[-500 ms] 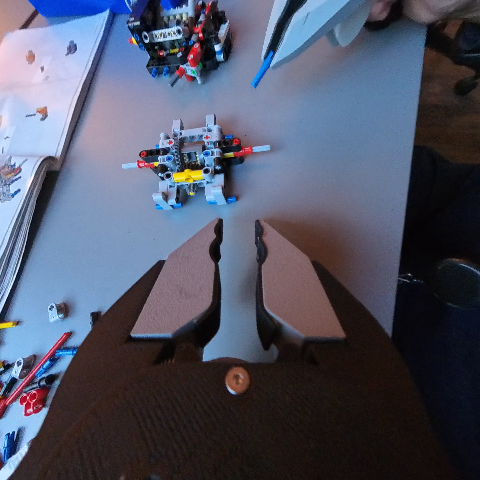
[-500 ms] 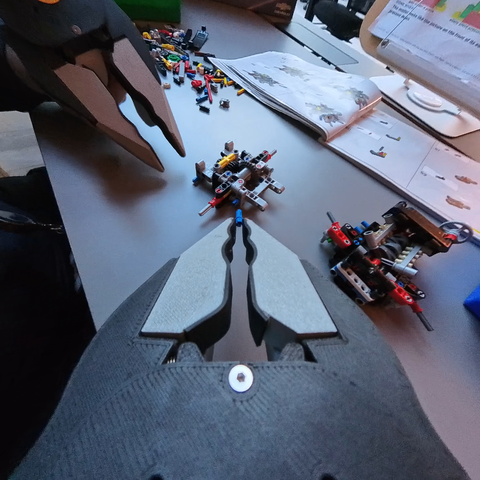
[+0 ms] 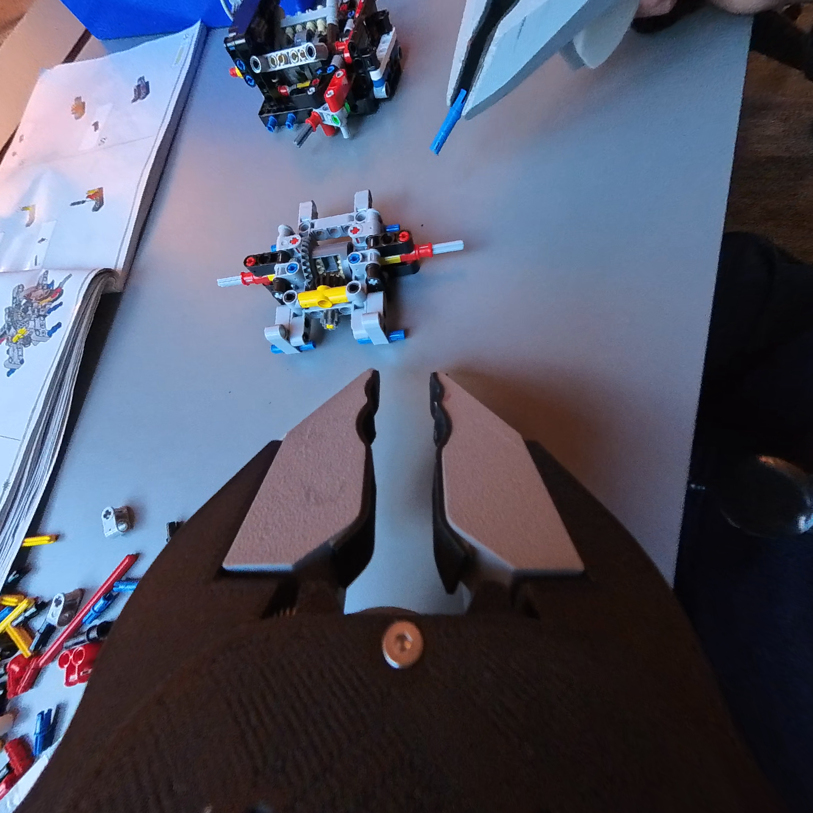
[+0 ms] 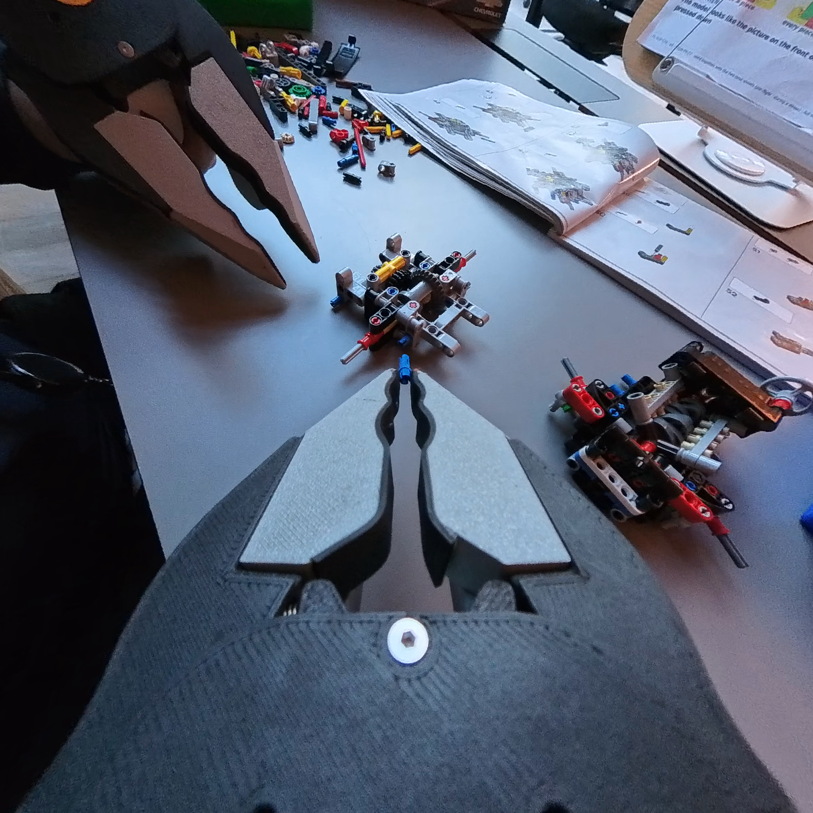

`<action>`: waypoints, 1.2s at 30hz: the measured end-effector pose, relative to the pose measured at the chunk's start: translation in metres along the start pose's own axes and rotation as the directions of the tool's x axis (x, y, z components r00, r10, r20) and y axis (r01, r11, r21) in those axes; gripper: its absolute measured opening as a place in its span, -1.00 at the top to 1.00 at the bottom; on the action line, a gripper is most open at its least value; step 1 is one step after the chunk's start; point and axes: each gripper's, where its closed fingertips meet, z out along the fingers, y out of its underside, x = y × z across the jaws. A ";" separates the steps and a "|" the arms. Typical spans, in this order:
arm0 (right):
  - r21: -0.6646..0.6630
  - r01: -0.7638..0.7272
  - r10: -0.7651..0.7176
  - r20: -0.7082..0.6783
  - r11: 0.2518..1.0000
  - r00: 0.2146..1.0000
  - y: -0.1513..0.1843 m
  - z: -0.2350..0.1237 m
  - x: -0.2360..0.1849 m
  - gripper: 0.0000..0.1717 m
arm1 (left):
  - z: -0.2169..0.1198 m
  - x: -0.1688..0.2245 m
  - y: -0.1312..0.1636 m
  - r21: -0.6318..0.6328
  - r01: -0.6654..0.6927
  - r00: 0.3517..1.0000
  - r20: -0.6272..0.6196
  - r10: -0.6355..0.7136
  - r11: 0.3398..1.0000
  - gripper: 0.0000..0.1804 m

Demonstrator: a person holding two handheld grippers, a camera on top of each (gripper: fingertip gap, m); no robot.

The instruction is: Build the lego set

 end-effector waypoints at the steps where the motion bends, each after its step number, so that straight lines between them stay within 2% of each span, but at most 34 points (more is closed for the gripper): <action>1: -0.001 -0.001 0.001 0.000 1.000 1.000 0.000 0.000 0.000 0.98 | 0.000 0.000 0.000 -0.001 0.000 1.000 -0.002 0.000 1.000 0.77; 10: -0.005 0.001 -0.001 0.005 1.000 1.000 0.001 0.001 -0.001 0.98 | 0.001 -0.004 0.002 -0.011 0.056 0.998 -0.019 -0.056 0.998 0.78; 14: -0.012 0.011 -0.011 0.017 1.000 1.000 0.001 0.002 -0.004 0.98 | 0.002 -0.011 -0.008 0.032 0.098 0.995 -0.017 -0.098 0.995 0.84; 21: -0.019 0.068 -0.067 0.023 0.998 0.997 0.002 0.002 -0.013 0.98 | 0.008 -0.020 -0.020 -0.036 0.091 0.996 -0.022 -0.092 0.995 0.74; 25: -0.006 0.094 -0.094 0.028 0.996 0.995 0.000 0.001 -0.018 0.98 | 0.019 -0.014 -0.014 -0.134 0.108 0.989 -0.091 -0.121 0.985 0.72; 28: 0.008 0.115 -0.115 0.030 0.993 0.993 -0.003 0.001 -0.023 0.98 | 0.028 -0.012 -0.006 -0.202 0.135 0.977 -0.135 -0.164 0.970 0.67; 33: 0.004 0.167 -0.167 0.014 0.986 0.986 -0.006 0.006 -0.033 0.98 | 0.035 -0.011 -0.014 -0.186 0.249 0.936 -0.205 -0.286 0.950 0.76; 36: -0.008 0.178 -0.179 -0.033 0.984 0.983 -0.007 0.008 -0.031 0.98 | 0.037 -0.012 -0.022 -0.174 0.397 0.868 -0.247 -0.430 0.901 0.77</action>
